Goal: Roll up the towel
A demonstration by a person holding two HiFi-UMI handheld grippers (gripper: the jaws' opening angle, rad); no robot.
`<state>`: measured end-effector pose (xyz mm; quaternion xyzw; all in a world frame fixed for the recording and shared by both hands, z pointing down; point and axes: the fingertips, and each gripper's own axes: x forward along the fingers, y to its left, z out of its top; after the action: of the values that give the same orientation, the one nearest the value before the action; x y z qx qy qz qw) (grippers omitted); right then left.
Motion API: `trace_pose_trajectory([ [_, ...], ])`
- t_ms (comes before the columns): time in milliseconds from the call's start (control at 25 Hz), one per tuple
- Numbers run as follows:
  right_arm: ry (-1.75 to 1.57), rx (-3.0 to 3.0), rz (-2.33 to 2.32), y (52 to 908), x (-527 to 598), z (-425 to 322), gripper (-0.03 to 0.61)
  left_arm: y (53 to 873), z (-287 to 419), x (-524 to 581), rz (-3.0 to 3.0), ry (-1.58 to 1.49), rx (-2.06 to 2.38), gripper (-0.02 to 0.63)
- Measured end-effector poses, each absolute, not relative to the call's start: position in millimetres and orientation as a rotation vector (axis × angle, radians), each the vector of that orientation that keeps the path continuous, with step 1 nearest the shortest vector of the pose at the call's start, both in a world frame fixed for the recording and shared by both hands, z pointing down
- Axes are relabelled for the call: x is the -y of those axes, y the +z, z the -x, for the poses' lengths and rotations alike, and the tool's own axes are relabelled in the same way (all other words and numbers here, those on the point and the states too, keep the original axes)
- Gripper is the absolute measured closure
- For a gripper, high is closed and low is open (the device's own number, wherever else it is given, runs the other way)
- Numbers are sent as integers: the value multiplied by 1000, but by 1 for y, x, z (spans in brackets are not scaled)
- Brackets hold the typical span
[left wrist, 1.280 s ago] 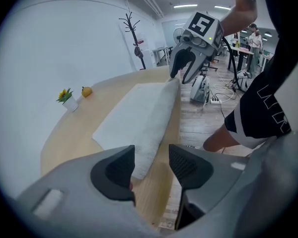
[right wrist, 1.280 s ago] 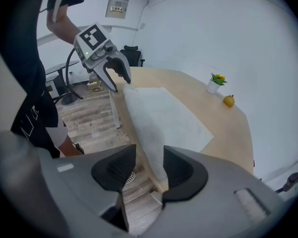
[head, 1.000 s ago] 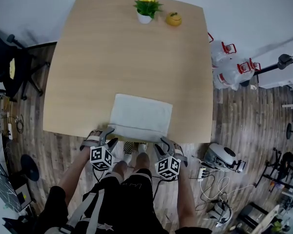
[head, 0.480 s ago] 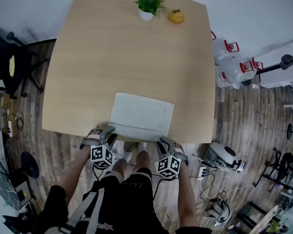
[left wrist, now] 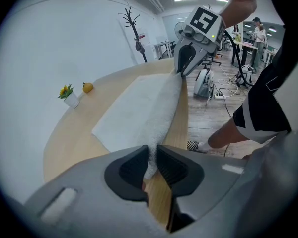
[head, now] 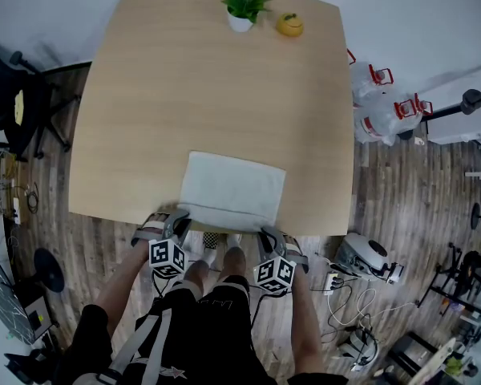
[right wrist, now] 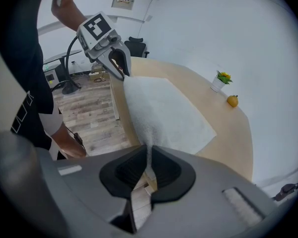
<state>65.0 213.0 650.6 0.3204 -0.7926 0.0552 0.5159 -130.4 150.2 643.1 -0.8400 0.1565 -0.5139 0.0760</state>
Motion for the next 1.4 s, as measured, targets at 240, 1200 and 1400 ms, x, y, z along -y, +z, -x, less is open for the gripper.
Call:
trace_pose_trajectory([
  [240, 152, 1914, -750, 647, -214, -65, 551, 641, 130, -154, 2539, -1548, -459, 557],
  [1200, 504, 2020, -509, 630, -240, -58, 554, 636, 137, -187, 2741, -1706, -196, 566],
  [1400, 664, 2046, -448, 623, -241, -54, 554, 636, 139, -189, 2815, -1787, -103, 569],
])
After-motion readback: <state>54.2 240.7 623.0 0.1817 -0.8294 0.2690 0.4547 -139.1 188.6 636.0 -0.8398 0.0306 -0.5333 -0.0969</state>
